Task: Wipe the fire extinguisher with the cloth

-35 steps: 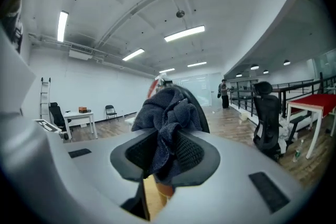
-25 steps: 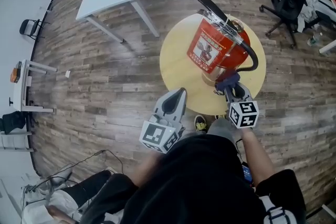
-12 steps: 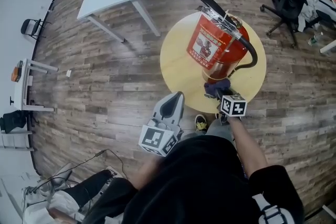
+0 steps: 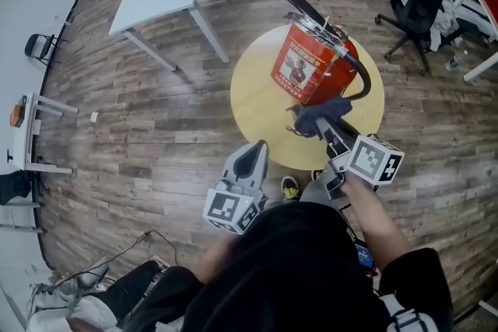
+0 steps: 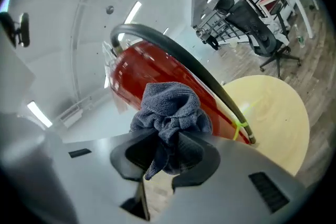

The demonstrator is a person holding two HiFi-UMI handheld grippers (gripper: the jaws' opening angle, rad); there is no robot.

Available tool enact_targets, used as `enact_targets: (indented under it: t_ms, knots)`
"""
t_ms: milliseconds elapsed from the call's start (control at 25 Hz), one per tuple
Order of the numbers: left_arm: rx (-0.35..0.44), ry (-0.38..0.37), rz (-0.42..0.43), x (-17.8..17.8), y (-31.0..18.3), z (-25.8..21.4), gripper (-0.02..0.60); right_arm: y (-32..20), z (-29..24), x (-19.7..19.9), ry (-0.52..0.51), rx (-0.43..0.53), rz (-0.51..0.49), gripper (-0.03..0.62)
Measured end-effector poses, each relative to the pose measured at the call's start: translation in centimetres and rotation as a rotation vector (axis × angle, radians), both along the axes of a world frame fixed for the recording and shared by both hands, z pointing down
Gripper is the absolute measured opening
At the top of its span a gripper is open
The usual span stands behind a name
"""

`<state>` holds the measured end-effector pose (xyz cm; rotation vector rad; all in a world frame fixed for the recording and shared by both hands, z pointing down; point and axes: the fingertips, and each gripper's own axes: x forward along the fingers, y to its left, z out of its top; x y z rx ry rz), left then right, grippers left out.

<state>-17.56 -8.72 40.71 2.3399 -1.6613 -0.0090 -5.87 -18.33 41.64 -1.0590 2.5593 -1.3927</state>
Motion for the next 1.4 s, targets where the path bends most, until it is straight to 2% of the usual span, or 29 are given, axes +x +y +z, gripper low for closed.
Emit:
enact_targets:
  t_ms: [120,240,360,480,680,880,1000,1200,1280,1400]
  knots:
    - [0.010,0.002,0.015,0.6,0.2,-0.5,0.025,-0.1,-5.7,-0.4,-0.146,-0.007,0.005,0.094]
    - [0.022,0.005,0.016,0.8,0.1,-1.1,0.024,-0.1,-8.1,-0.6,-0.247,-0.041,0.018,0.094]
    - [0.037,0.003,0.010,0.6,0.1,-1.7,0.025,0.1,-8.8,-0.4,-0.311,-0.090,0.039,0.094]
    - [0.036,0.003,-0.002,0.3,0.1,-1.6,0.025,0.1,-9.2,-1.0,-0.427,-0.148,0.054,0.094]
    - [0.022,0.008,-0.012,0.4,0.3,-0.9,0.024,0.3,-7.8,-3.1,-0.487,-0.156,-0.015,0.094]
    - [0.006,0.010,-0.033,-0.2,0.5,-0.6,0.025,0.2,-1.2,-4.8,-0.385,-0.188,-0.044,0.094]
    - [0.001,0.008,-0.047,-0.6,1.0,-0.4,0.023,0.3,6.0,-4.6,-0.313,-0.290,0.031,0.094]
    - [-0.034,-0.014,-0.076,-1.9,1.8,0.7,0.024,0.4,19.4,-1.9,-0.176,-0.465,0.227,0.094]
    - [-0.042,-0.017,-0.087,-2.3,2.1,0.8,0.025,0.3,22.0,-1.4,-0.158,-0.501,0.273,0.094]
    - [-0.055,-0.021,-0.109,-3.1,2.6,1.3,0.025,0.1,23.4,-3.1,-0.196,-0.508,0.308,0.094]
